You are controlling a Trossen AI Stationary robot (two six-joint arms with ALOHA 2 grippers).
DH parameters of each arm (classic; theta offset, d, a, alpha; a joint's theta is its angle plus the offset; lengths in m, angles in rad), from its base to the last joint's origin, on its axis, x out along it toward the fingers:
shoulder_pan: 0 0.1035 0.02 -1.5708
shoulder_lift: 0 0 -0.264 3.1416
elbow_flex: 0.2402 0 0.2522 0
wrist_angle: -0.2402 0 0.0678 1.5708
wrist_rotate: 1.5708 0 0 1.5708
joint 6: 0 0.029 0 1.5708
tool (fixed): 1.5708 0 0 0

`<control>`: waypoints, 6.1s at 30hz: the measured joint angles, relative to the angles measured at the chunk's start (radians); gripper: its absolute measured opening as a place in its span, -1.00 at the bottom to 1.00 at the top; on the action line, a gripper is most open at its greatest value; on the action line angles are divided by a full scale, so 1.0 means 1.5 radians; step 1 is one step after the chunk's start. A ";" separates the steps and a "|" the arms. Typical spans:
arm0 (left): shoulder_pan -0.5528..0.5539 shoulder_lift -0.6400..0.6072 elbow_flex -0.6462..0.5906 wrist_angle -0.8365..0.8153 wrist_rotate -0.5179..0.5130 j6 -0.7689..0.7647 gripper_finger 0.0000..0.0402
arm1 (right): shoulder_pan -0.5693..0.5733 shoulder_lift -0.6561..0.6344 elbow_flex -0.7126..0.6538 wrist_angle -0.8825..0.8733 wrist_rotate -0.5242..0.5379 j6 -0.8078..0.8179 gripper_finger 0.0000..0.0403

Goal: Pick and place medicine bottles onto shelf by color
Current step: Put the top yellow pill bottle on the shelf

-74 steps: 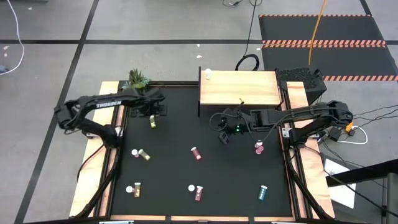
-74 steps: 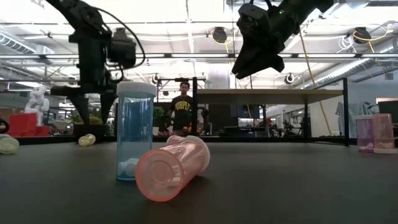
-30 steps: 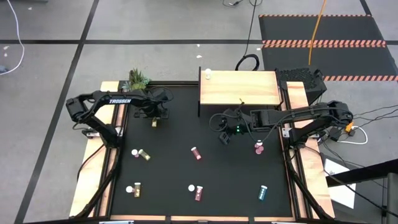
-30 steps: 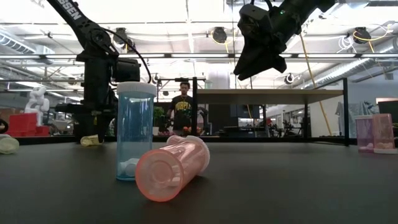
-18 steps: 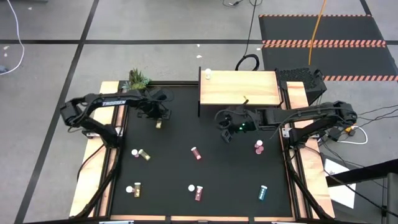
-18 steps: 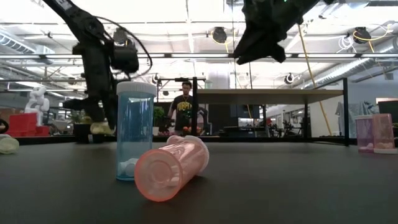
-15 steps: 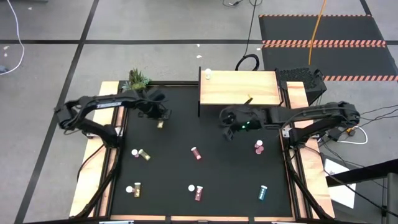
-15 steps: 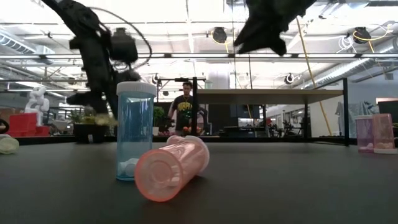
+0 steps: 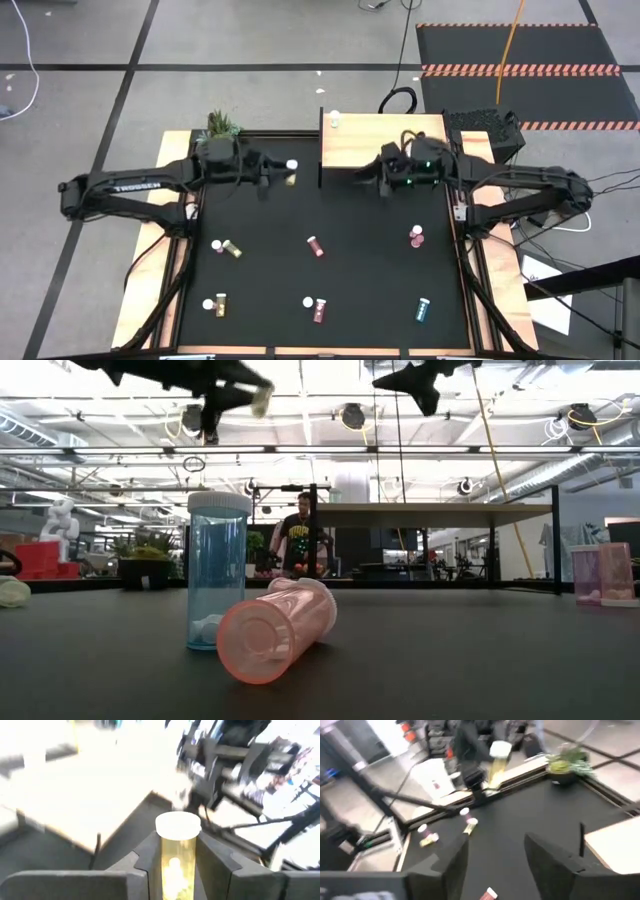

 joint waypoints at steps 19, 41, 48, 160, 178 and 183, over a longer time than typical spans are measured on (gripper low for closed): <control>-0.009 0.323 0.384 0.007 -0.144 0.334 -0.46 | -0.168 0.062 0.202 -0.037 -0.098 -0.147 0.35; 0.080 0.394 0.456 0.093 -0.031 0.399 -0.46 | -0.189 0.222 0.530 -0.287 0.041 -0.261 0.34; 0.105 0.458 0.458 0.199 0.041 0.350 -0.46 | -0.189 0.191 0.508 -0.293 0.108 -0.249 0.34; -0.048 0.682 0.747 0.008 -0.336 0.433 -0.46 | -0.299 -0.076 0.180 -0.314 -0.048 -0.370 0.34; -0.066 0.669 0.747 -0.007 -0.354 0.483 -0.46 | -0.302 -0.017 0.180 -0.240 -0.083 -0.302 0.33; -0.066 0.669 0.747 -0.010 -0.353 0.483 -0.46 | -0.303 -0.015 0.180 -0.241 -0.060 -0.303 0.24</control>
